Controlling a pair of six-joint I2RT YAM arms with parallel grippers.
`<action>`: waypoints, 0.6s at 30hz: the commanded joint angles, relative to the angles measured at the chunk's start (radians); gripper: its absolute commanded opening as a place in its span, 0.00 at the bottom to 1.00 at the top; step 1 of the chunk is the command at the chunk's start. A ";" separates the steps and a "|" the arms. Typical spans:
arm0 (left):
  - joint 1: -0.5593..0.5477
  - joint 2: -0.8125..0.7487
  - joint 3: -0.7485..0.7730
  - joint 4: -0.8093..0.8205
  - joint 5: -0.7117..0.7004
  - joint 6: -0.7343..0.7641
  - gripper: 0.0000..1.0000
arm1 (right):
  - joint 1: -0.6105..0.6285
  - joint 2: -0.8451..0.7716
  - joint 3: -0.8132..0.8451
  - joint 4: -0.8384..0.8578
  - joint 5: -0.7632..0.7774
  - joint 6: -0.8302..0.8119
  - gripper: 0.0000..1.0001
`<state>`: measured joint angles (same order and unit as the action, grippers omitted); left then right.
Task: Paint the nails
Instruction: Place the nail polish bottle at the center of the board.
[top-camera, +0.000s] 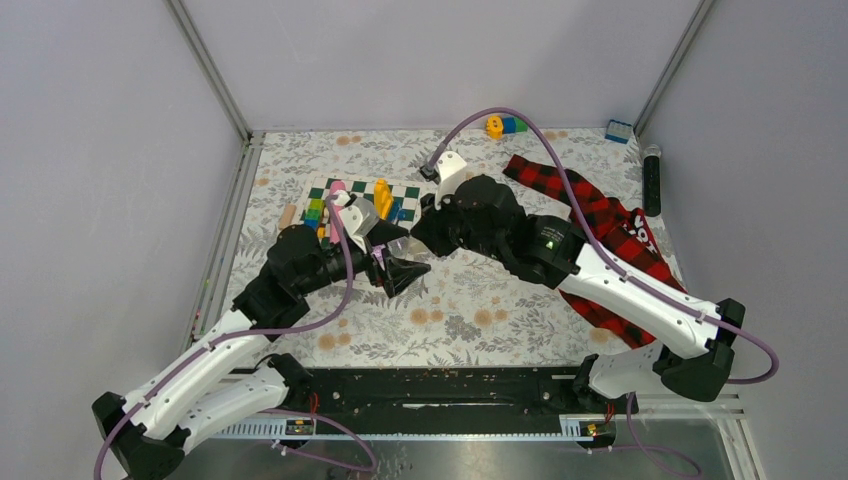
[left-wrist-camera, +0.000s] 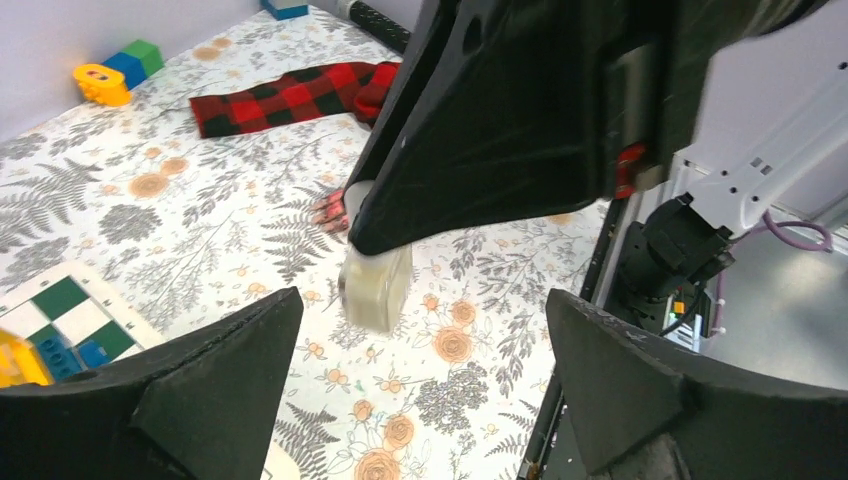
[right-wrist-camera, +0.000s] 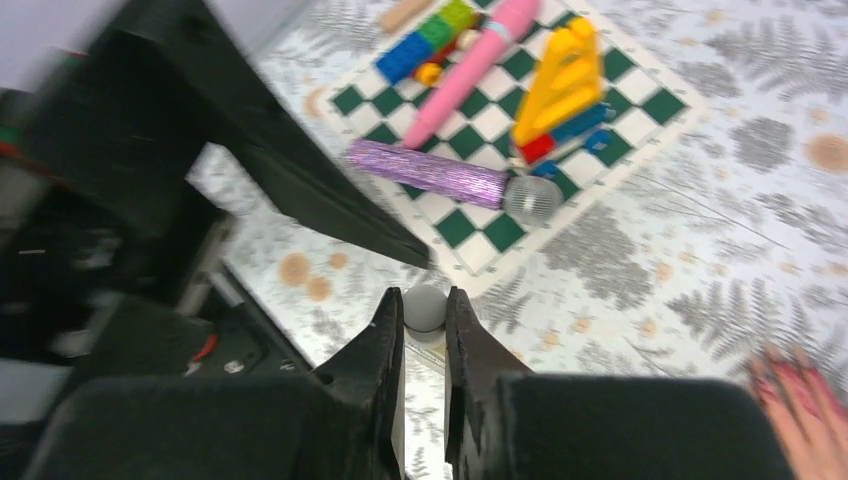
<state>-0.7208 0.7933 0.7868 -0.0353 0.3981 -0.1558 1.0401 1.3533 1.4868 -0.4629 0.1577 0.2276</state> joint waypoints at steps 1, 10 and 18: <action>-0.002 -0.025 0.073 -0.055 -0.102 0.029 0.97 | -0.006 -0.069 -0.100 0.059 0.282 -0.061 0.00; 0.263 -0.039 0.115 -0.327 -0.259 -0.024 0.99 | -0.130 -0.195 -0.623 0.589 0.345 -0.060 0.00; 0.397 -0.083 0.061 -0.361 -0.521 -0.041 0.99 | -0.190 -0.107 -0.888 0.967 0.366 -0.033 0.00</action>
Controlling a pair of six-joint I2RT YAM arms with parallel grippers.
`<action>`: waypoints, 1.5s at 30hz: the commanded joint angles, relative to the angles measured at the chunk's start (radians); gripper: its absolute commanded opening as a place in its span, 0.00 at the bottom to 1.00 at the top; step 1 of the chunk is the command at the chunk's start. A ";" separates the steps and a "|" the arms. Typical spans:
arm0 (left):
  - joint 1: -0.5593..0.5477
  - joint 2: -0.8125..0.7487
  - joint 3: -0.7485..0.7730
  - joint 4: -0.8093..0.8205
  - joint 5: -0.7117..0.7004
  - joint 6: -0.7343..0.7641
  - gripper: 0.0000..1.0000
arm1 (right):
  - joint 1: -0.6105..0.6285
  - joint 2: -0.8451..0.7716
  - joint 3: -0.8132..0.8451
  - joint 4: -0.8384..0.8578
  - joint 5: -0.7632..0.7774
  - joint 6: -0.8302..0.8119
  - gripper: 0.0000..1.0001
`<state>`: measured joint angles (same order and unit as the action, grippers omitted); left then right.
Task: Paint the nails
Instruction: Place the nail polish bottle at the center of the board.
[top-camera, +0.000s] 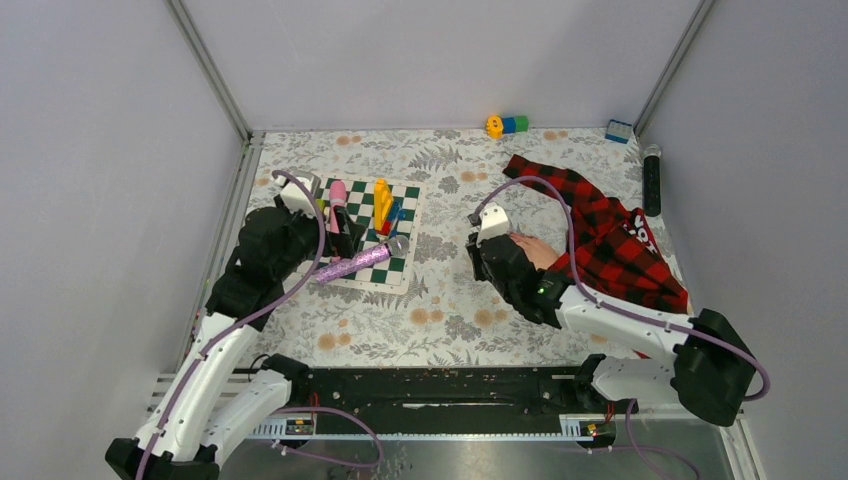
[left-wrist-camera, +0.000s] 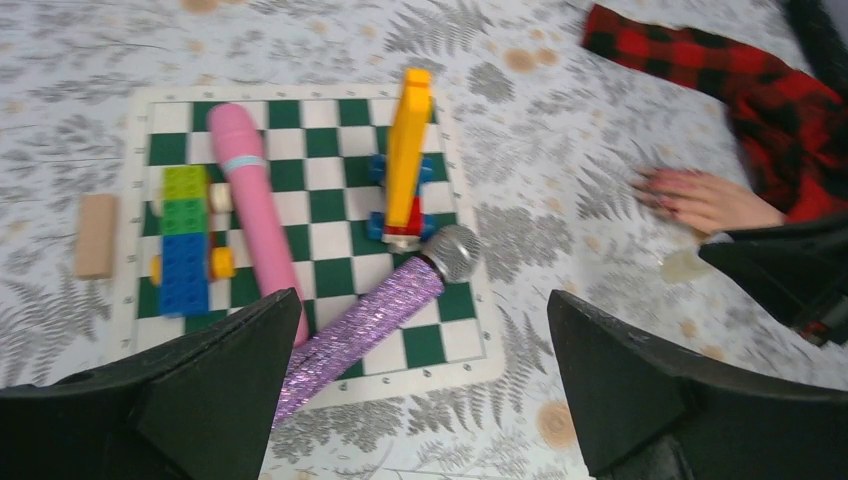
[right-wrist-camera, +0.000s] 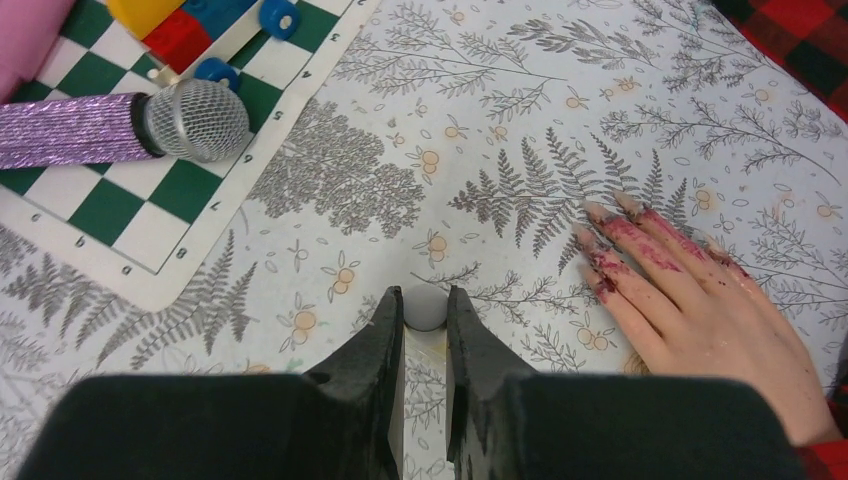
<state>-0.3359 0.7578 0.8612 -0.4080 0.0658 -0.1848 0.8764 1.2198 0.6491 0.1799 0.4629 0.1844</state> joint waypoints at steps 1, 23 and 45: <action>0.013 -0.056 -0.024 0.011 -0.212 -0.007 0.99 | -0.028 0.043 -0.073 0.367 0.066 0.009 0.00; 0.014 -0.080 -0.062 0.018 -0.220 -0.015 0.99 | -0.040 0.342 -0.143 0.665 0.146 0.039 0.08; 0.014 -0.092 -0.068 0.024 -0.243 -0.008 0.99 | -0.040 0.333 -0.144 0.654 0.134 0.027 0.85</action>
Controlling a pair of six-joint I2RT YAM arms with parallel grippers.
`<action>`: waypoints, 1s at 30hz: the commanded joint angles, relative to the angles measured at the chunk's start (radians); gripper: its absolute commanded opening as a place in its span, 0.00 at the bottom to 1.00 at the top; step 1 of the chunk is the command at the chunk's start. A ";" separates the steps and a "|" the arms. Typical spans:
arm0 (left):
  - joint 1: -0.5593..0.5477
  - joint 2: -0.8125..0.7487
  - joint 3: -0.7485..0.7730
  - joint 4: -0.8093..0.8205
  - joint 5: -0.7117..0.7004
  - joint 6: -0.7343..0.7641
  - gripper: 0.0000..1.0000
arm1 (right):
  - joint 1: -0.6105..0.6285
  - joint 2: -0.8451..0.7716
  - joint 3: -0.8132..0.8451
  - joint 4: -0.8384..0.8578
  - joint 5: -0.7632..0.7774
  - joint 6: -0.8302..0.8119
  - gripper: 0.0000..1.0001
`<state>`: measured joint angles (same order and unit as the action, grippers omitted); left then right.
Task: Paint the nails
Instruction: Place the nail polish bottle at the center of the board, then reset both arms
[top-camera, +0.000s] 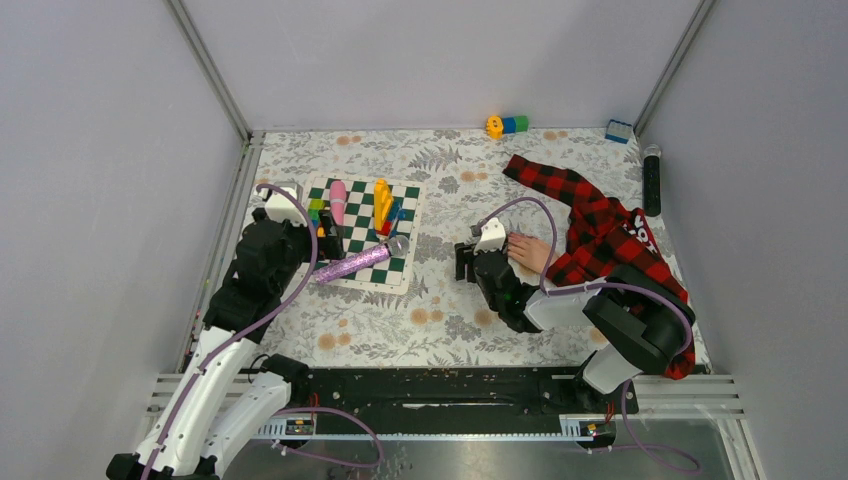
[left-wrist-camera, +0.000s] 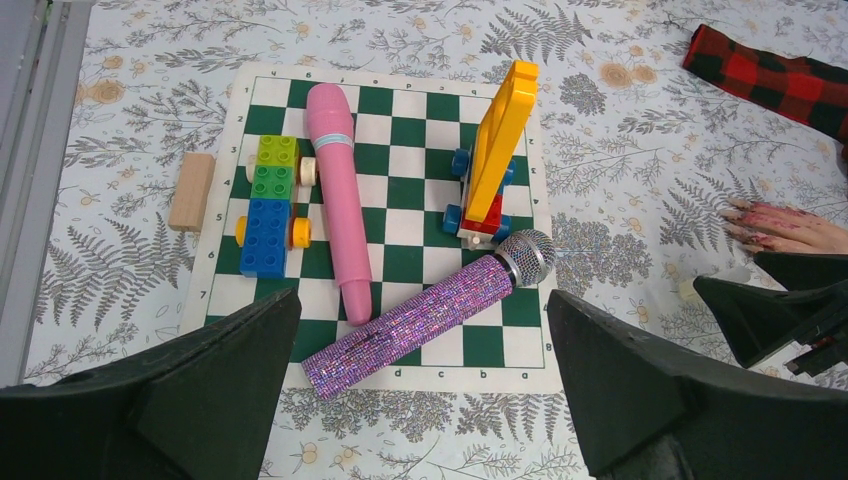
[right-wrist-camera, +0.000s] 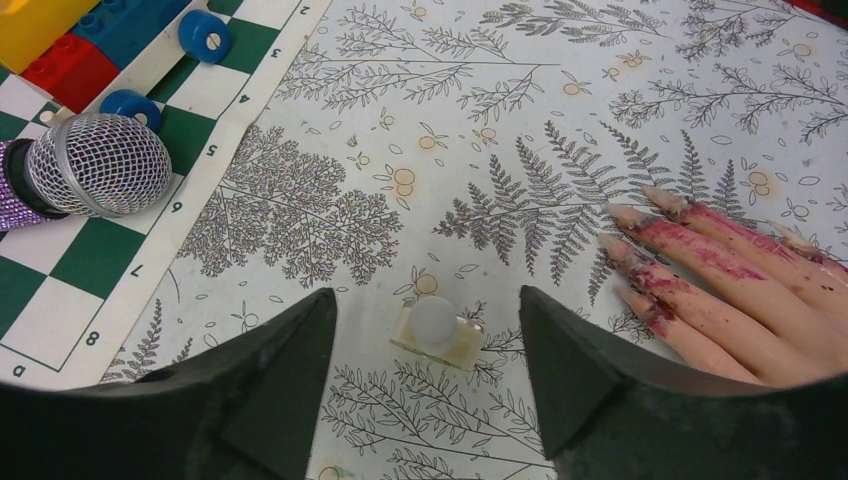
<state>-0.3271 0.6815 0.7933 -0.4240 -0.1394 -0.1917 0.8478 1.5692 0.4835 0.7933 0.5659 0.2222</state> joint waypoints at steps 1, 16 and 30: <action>0.006 -0.017 -0.001 0.041 -0.041 -0.002 0.99 | -0.014 -0.023 0.023 0.030 0.023 -0.016 0.88; 0.008 -0.075 -0.006 0.048 -0.134 -0.031 0.99 | -0.179 -0.357 0.133 -0.526 -0.312 -0.073 1.00; 0.008 -0.125 0.019 0.001 -0.208 -0.029 0.99 | -0.692 -0.699 0.250 -1.065 -0.573 0.121 1.00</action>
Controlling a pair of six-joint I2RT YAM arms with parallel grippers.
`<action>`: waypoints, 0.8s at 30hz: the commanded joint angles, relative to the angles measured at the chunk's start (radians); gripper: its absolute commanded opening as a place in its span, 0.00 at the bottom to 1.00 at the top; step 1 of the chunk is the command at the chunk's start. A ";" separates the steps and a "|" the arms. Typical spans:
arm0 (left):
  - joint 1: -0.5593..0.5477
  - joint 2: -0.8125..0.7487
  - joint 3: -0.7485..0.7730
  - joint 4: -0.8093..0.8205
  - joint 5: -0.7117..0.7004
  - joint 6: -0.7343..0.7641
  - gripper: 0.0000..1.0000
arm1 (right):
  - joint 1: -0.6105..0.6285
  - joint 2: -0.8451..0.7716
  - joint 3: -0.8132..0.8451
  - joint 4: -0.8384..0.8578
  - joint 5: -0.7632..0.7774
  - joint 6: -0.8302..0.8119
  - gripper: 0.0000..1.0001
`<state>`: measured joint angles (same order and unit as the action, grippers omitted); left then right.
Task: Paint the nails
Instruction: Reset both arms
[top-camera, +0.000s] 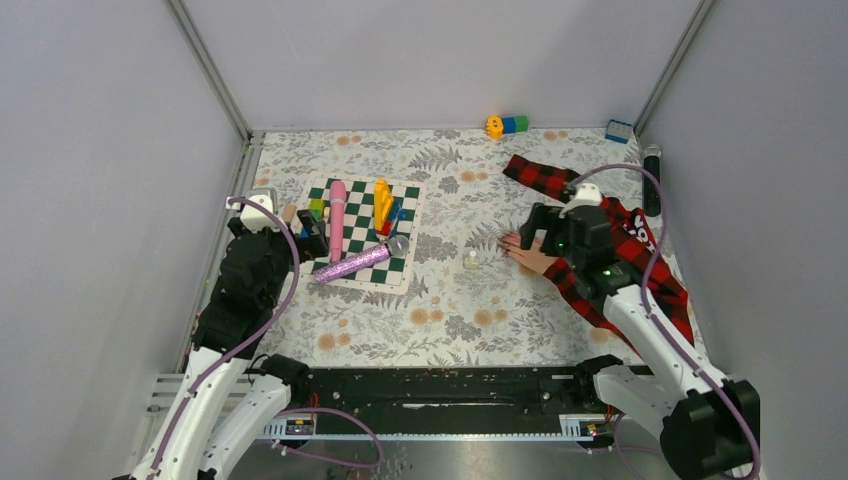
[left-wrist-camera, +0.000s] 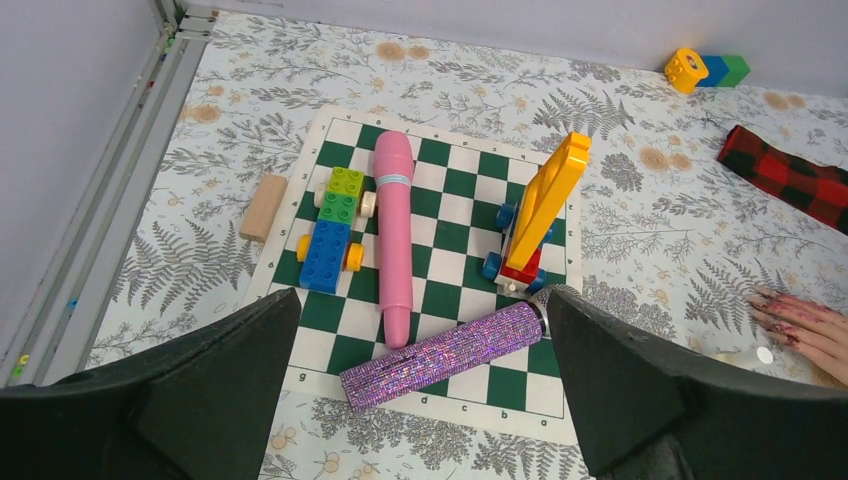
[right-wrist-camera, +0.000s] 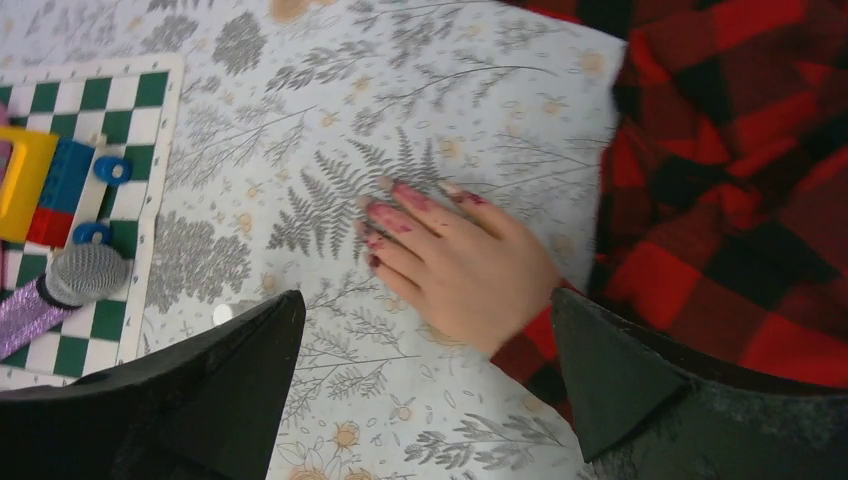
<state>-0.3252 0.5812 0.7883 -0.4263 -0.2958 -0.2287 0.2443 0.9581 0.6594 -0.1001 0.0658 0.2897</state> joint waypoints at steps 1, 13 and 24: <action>0.006 -0.028 0.030 -0.001 -0.056 0.008 0.99 | -0.097 -0.112 0.088 -0.196 -0.037 0.048 0.99; 0.006 -0.102 0.074 0.002 -0.130 0.061 0.99 | -0.100 -0.538 -0.055 0.029 0.106 -0.121 0.99; 0.006 -0.149 0.032 0.030 -0.096 0.055 0.99 | -0.100 -0.599 -0.104 0.077 0.153 -0.137 0.99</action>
<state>-0.3252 0.4381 0.8238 -0.4465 -0.3820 -0.1871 0.1478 0.3599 0.5442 -0.0895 0.1833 0.1761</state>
